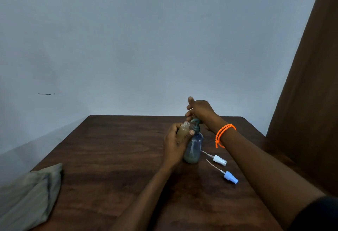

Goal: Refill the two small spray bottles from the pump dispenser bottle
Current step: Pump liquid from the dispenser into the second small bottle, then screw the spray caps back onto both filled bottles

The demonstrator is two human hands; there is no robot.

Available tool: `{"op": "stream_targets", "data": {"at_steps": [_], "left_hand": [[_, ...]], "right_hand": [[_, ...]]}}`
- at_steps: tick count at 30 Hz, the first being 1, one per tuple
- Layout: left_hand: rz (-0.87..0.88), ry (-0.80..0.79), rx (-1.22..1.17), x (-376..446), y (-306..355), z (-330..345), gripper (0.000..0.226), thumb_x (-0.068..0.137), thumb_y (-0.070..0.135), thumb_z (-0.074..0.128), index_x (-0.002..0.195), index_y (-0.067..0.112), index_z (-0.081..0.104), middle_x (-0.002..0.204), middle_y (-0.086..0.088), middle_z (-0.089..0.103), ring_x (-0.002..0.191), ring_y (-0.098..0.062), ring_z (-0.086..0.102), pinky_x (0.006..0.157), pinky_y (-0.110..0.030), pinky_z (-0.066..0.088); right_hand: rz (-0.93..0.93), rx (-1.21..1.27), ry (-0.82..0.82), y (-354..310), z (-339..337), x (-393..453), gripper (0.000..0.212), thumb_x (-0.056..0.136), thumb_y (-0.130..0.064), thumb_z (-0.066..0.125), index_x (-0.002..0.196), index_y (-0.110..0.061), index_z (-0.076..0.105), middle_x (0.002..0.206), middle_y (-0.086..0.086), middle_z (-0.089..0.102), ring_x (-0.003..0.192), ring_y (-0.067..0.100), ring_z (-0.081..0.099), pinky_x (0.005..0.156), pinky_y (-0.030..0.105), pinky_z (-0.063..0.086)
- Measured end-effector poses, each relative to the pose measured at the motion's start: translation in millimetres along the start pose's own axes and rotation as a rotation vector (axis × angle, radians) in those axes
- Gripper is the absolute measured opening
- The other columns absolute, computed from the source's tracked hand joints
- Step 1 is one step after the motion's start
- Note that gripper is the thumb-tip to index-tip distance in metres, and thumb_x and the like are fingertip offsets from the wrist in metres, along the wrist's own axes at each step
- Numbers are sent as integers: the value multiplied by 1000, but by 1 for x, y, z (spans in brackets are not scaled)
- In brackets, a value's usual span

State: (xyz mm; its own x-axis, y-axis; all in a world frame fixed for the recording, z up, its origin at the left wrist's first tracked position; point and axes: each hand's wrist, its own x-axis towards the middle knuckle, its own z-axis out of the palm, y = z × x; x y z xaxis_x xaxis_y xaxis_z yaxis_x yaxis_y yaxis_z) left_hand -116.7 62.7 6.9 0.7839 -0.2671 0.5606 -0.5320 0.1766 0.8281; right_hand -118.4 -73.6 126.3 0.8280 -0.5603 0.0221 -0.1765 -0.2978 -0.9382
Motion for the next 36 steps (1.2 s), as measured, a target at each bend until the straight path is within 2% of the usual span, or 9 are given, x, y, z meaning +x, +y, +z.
{"op": "stream_targets", "data": {"at_steps": [4,11,15,18,23,27,30,33,36], "left_hand": [[-12,5,9,-2,0,-3,32,88,52,72,109,29,67,102,10,73,94,-7,68,76,-30,55],[-7,78,58,-8,-2,-11,28,83,60,76,92,35,66,95,5,62,88,-18,64,75,-42,56],[-36,88,64,-13,3,-17,47,73,75,71,97,36,69,102,7,62,96,-15,64,82,-35,54],[-62,91,50,-16,0,-25,51,71,72,76,100,30,73,102,5,65,95,-17,67,82,-43,58],[-132,78,77,-24,2,-42,34,69,56,87,94,39,74,97,2,74,84,-19,72,73,-47,62],[-152,47,105,-30,6,-54,32,73,29,94,97,32,73,90,6,77,77,-3,70,64,-19,54],[-176,10,133,-32,4,-60,35,70,31,94,99,25,75,89,6,78,77,-4,71,64,-20,54],[-197,14,113,-34,-1,-63,32,67,30,96,94,22,78,85,4,79,75,-6,71,65,-25,55],[-213,16,112,-37,1,-63,30,69,26,96,93,22,79,84,6,79,74,-2,70,65,-22,55]], "right_hand": [[8,141,17,-2,-26,-7,56,100,-59,41,98,-9,67,83,10,74,69,22,68,69,33,53],[-106,-634,-55,48,-76,-42,15,88,-19,71,81,-5,73,70,8,71,60,18,65,50,21,45],[23,-818,-291,81,-85,-59,18,78,-21,83,89,-10,74,80,6,73,67,13,64,52,26,53],[-31,-886,-275,103,-74,-60,18,72,-23,87,80,-18,71,84,2,75,68,11,64,62,27,55],[-87,-853,-150,116,-65,-58,15,75,-17,83,75,-21,68,75,-3,70,75,17,70,62,23,48],[-171,-698,27,82,-79,-50,11,80,-16,76,81,-12,66,76,6,66,78,34,70,64,33,50],[-310,-539,199,21,-90,-61,19,75,-16,82,89,-14,68,84,4,67,76,28,68,73,38,57],[-457,-350,149,-39,-89,-86,23,75,-10,84,96,-14,76,79,-3,68,66,19,67,69,35,62],[-596,-515,-27,-77,-74,-106,25,77,-15,84,100,-22,78,88,-8,70,79,10,64,69,19,50]]}}
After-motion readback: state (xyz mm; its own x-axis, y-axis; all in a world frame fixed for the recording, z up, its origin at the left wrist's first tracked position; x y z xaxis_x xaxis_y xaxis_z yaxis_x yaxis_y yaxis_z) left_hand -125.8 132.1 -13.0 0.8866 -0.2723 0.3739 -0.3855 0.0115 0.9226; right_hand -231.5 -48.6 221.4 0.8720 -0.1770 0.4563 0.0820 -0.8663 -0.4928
